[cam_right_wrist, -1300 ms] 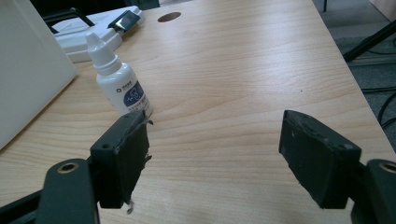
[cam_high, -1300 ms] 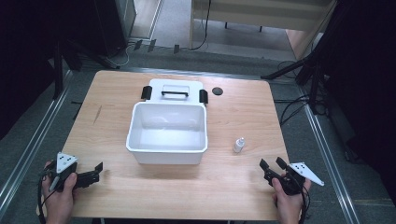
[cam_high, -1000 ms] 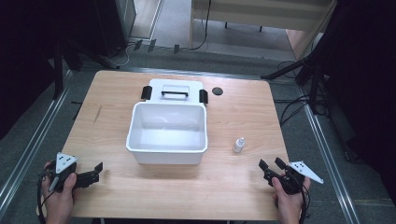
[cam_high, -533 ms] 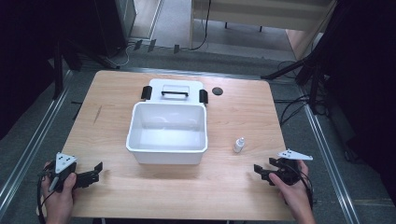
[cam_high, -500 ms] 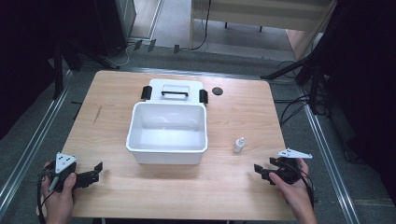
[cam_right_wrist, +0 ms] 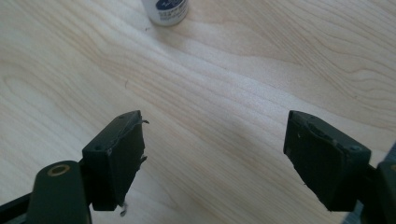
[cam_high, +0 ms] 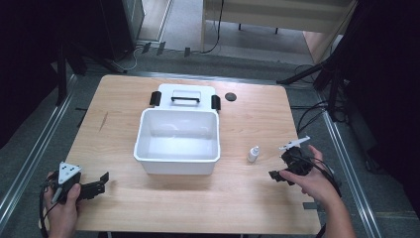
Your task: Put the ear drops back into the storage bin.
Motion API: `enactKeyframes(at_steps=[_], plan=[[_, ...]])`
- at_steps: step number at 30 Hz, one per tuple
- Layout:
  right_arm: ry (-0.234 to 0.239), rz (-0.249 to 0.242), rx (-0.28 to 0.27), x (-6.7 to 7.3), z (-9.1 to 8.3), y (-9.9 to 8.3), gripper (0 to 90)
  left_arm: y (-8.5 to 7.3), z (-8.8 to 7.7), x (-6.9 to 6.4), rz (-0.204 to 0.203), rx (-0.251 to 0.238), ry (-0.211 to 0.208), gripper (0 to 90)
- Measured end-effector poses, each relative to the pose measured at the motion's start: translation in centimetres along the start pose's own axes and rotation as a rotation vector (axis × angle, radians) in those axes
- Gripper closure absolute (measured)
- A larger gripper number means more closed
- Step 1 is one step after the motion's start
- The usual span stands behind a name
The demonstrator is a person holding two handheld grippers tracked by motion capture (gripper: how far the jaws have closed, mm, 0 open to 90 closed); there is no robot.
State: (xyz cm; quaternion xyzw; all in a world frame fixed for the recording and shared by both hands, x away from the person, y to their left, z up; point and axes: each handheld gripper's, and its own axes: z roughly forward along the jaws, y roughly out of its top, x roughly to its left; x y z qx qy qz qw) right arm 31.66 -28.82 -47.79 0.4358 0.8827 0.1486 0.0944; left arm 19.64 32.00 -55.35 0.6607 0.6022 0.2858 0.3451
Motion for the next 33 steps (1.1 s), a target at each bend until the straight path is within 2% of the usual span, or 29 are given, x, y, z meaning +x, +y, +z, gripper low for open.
enactKeyframes(at_steps=[1,2,3,4,8,14,19,22,25,26,29,33], plan=[[-0.010,-0.042,0.066,0.4,-0.2,1.0,19.8,0.0,0.0,0.0,-0.001,0.000,0.000,0.0],[-0.008,-0.065,0.091,0.5,-0.3,1.4,19.8,0.0,0.0,0.0,-0.001,0.000,-0.001,0.0],[-0.008,-0.065,0.091,0.5,-0.3,1.4,19.8,0.0,0.0,0.0,-0.001,0.000,-0.001,0.0],[-0.009,-0.083,0.123,0.7,-0.5,2.2,20.1,0.0,0.0,0.0,-0.001,0.000,-0.001,0.0],[-0.006,-0.088,0.137,0.8,-0.7,3.2,21.5,0.0,0.0,0.0,0.000,0.001,-0.002,0.0],[0.022,-0.052,0.171,0.5,-1.4,4.6,23.8,0.0,0.0,0.0,-0.001,0.002,-0.004,0.0],[0.021,-0.051,0.163,0.7,-1.6,5.7,26.3,0.0,0.0,0.1,0.000,0.003,-0.004,0.0],[0.022,-0.056,0.149,1.2,-1.6,6.7,29.8,0.0,0.0,0.1,-0.002,0.002,-0.005,0.0],[0.013,-0.046,0.160,1.5,-1.3,7.6,34.4,0.0,0.0,0.1,-0.003,0.000,-0.004,0.0],[0.013,-0.031,0.158,1.7,-1.3,8.1,38.5,0.0,0.0,0.1,-0.004,-0.002,-0.006,0.0],[0.012,-0.022,0.156,1.7,-1.2,8.7,40.5,0.0,0.0,0.1,-0.004,-0.003,-0.005,0.0],[0.031,-0.008,0.171,1.8,-1.0,9.6,44.9,0.0,0.0,0.1,-0.005,-0.003,-0.006,0.0]])
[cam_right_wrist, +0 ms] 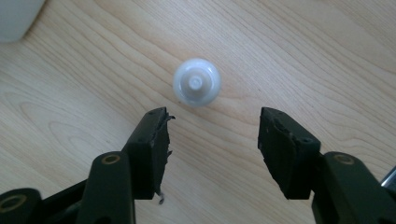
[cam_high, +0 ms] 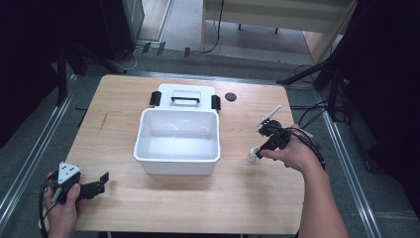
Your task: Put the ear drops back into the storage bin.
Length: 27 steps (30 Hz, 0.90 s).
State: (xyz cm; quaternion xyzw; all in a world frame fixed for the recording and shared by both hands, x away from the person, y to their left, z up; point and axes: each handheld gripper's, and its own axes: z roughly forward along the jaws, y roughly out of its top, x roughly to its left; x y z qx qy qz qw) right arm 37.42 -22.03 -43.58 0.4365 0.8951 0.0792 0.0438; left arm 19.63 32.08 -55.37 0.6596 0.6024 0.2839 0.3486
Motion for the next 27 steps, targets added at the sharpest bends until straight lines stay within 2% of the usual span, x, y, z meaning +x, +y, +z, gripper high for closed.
enactKeyframes(at_steps=[1,6,9,15,22,27], plan=[[0.015,0.003,0.006,0.1,0.1,0.5,46.8,0.0,0.0,0.0,0.000,0.000,0.000,0.0],[0.021,0.010,0.019,0.3,0.3,1.5,51.4,0.0,0.0,0.0,-0.001,0.000,-0.001,0.0],[0.007,0.034,0.056,0.3,0.7,2.2,56.2,0.0,0.0,0.0,0.000,-0.001,-0.001,0.0],[-0.010,0.059,0.075,0.2,1.2,2.6,60.1,0.0,0.0,0.0,0.000,-0.001,-0.002,0.0],[-0.014,0.056,0.077,0.5,1.4,2.9,64.0,0.0,0.0,0.0,0.000,-0.001,-0.003,0.0],[-0.016,0.046,0.100,0.9,1.7,3.2,69.3,0.0,0.0,0.0,0.000,0.000,-0.004,0.0]])
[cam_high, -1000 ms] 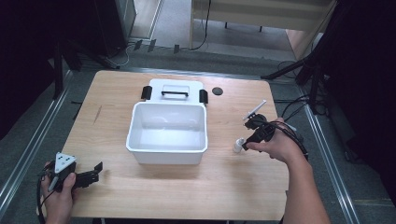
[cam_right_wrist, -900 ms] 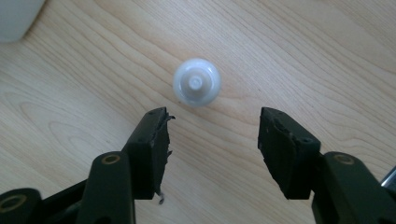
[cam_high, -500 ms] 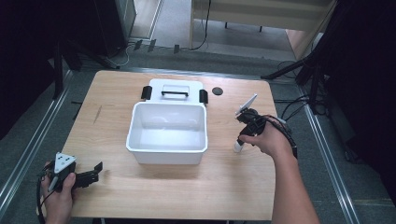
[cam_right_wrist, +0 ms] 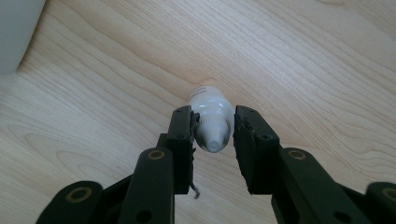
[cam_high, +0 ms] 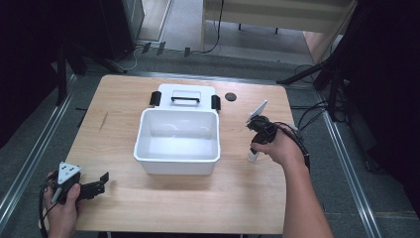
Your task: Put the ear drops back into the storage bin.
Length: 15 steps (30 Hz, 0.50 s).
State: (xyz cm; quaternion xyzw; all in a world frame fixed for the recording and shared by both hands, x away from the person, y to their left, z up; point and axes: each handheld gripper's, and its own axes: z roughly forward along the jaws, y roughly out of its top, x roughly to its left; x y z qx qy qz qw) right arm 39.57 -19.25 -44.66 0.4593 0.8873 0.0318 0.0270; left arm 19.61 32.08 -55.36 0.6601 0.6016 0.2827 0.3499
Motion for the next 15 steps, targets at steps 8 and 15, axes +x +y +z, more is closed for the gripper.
enactKeyframes(at_steps=[8,15], plan=[[0.016,-0.003,0.015,0.13,0.03,-0.07,71.4,0.00,0.01,-0.01,0.002,-0.001,0.000,0.0],[0.014,-0.003,0.018,0.21,0.08,-0.08,69.1,0.01,0.01,-0.02,0.002,0.000,0.001,0.0]])
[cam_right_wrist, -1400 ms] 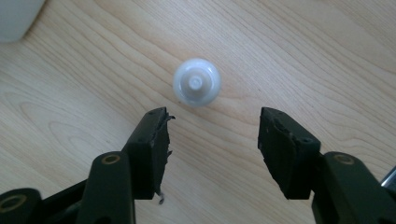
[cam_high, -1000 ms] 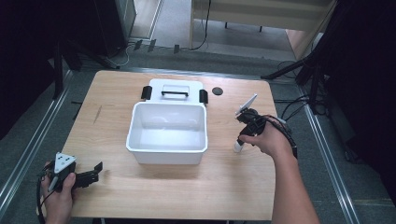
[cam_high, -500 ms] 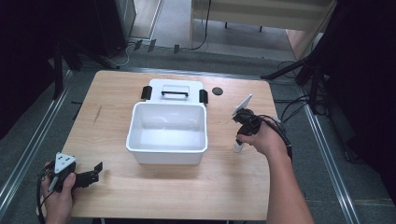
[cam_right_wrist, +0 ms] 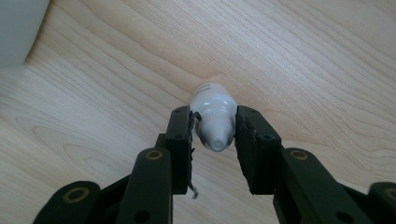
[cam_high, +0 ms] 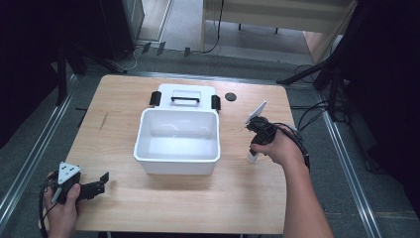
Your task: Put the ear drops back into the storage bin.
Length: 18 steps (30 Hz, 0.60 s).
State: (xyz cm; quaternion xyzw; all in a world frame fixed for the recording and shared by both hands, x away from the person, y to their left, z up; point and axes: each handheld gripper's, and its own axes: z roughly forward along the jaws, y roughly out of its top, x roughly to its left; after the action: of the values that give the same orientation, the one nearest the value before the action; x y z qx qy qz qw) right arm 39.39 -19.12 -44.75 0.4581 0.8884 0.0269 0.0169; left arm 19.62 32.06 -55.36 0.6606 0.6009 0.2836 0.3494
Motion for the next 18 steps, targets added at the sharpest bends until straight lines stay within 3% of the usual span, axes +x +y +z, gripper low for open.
enactKeyframes(at_steps=[9,18], plan=[[-0.007,0.001,-0.007,0.0,-0.1,-0.1,72.2,0.0,0.0,0.0,0.000,0.000,0.000,0.0],[-0.004,-0.045,-0.001,0.6,-1.3,0.3,72.5,0.0,0.0,0.0,0.000,0.001,0.000,0.0]])
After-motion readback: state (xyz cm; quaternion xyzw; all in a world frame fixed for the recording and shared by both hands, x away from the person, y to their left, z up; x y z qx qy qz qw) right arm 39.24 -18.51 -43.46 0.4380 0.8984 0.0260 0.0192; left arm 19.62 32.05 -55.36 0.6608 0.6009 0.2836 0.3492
